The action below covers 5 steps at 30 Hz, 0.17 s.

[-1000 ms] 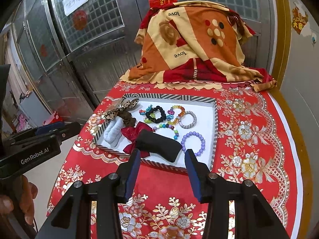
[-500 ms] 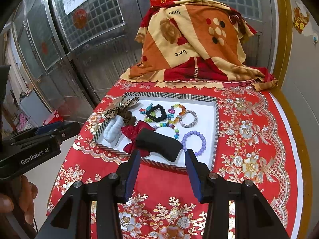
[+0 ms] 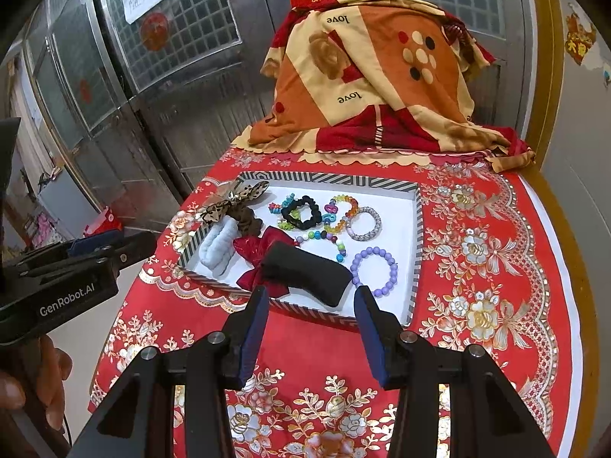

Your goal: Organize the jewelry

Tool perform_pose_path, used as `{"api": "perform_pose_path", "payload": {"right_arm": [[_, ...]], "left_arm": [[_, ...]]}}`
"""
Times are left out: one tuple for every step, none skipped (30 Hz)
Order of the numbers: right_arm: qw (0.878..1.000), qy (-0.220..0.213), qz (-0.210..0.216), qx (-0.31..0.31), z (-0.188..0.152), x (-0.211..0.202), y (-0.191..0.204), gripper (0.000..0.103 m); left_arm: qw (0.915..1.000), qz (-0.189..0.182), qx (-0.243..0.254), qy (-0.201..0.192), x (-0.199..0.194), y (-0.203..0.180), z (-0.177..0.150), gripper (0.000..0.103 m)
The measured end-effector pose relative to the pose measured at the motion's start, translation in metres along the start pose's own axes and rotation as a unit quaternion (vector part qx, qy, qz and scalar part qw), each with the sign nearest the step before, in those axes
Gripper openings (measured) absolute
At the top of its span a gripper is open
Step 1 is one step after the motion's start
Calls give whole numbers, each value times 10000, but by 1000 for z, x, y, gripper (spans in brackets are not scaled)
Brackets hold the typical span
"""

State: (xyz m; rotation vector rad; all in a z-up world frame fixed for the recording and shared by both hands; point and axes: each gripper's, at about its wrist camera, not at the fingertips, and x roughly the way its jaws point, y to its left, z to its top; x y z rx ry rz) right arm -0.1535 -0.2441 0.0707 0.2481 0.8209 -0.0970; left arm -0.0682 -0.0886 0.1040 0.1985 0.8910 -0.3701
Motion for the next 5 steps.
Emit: {"api": "perform_pose_path", "payload": {"right_arm": [[10000,3,5,1,0,0,0,44],[10000,3,4,3,0,0,0,44],[10000,9,2,3,-2,1,0,44],[10000,19,-2,7,-2,1,0,44],[10000,31,1,17,-3,2,-1,44]], "left_arm": [[10000,-15,9,-31,-1,0,-1,47],[10000,-25,17,-60,-1,-1,-2,47],[10000,-36,26,-89,-1,-1,-2,47],[9999,-47,34,-117,-2,-1,-3,47],[9999,-50,39,-119,-1,-1,-2,47]]}}
